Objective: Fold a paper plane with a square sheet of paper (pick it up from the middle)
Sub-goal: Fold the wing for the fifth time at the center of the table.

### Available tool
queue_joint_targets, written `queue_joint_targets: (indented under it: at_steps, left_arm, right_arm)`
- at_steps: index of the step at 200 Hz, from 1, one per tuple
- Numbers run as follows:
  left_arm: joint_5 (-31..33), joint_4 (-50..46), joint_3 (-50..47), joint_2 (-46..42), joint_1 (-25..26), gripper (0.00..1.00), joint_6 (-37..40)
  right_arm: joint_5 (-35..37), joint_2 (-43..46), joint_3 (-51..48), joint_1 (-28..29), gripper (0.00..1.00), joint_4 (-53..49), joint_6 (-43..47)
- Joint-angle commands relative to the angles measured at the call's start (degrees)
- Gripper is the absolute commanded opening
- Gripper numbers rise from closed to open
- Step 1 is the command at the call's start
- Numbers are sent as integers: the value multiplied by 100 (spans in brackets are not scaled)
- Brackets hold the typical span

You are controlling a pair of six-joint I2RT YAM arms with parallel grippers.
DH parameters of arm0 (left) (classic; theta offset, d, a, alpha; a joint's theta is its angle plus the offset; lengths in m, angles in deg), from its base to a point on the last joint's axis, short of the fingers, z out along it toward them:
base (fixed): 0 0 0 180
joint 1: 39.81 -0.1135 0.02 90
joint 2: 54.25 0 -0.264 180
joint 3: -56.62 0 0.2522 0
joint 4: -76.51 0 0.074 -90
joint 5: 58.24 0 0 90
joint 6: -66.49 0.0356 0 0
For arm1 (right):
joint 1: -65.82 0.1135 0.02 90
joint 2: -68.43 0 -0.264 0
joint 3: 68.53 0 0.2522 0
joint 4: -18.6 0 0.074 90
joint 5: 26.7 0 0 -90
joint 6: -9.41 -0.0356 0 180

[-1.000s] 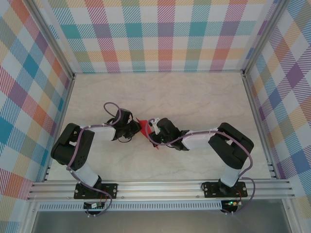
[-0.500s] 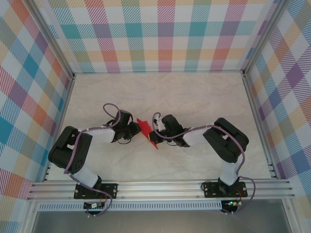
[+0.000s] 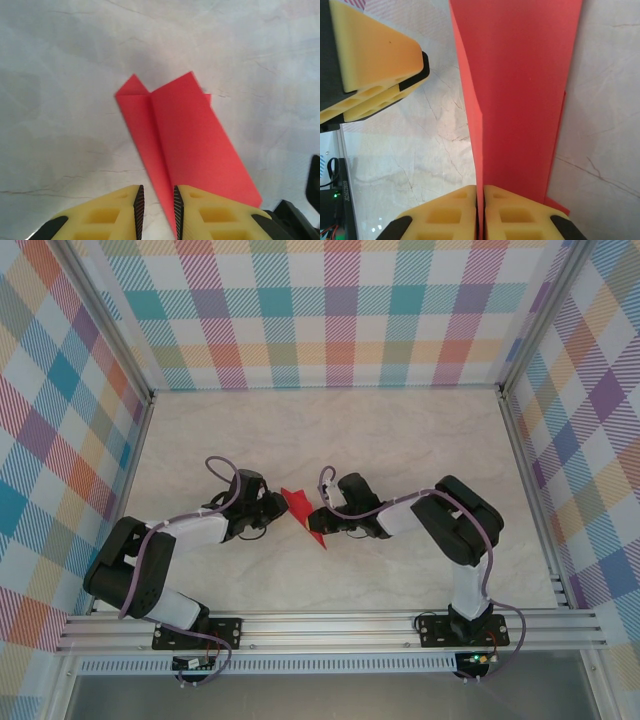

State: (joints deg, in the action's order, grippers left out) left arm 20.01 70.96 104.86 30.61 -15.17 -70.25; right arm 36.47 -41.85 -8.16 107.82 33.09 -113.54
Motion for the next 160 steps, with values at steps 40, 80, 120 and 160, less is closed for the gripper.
queue_joint_targets:
  at_steps: [40, 80, 120, 160]
  left_arm:
    - [-773, 1113, -98, 66, 58, 25, 142]
    - [-891, 1242, 104, 478, 85, 25, 105]
    - [-795, 1165, 267, 730, 146, 25, 105]
    - [-663, 1088, 321, 812, 172, 24, 80]
  right_arm:
    - [-597, -290, 277, -86, 6, 51, -93]
    - [-609, -338, 374, -94, 7, -141, -5]
    - [-622, -354, 427, -95, 8, -294, 73]
    - [-622, -346, 481, -95, 11, -431, 90]
